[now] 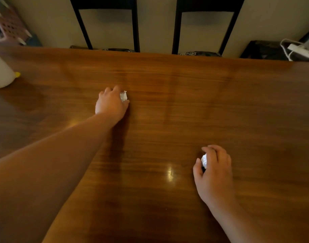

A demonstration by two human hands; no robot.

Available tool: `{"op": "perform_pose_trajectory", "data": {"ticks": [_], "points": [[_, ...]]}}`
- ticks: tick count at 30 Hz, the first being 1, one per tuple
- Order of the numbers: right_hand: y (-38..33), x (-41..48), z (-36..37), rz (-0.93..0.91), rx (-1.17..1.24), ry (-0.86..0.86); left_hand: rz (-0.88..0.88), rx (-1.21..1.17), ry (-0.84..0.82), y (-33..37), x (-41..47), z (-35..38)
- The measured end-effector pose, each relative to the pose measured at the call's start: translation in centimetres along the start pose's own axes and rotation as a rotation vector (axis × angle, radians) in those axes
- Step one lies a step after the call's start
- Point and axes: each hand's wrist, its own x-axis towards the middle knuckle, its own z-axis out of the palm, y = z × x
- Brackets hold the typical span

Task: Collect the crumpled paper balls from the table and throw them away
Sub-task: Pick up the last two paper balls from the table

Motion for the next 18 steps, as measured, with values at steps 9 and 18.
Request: {"op": "perform_pose_trajectory", "data": {"ticks": [9,18], "points": [[0.0,-0.1,-0.4,-0.030,0.033,0.002,0.035,-0.072,-0.048,-0.8,-6.2,-1.3],[-0.3,-0.7,-1.8,-0.001,0.131,-0.032,-0.361,-0.433,-0.184,-1.2,-22.1,-3.7]]}}
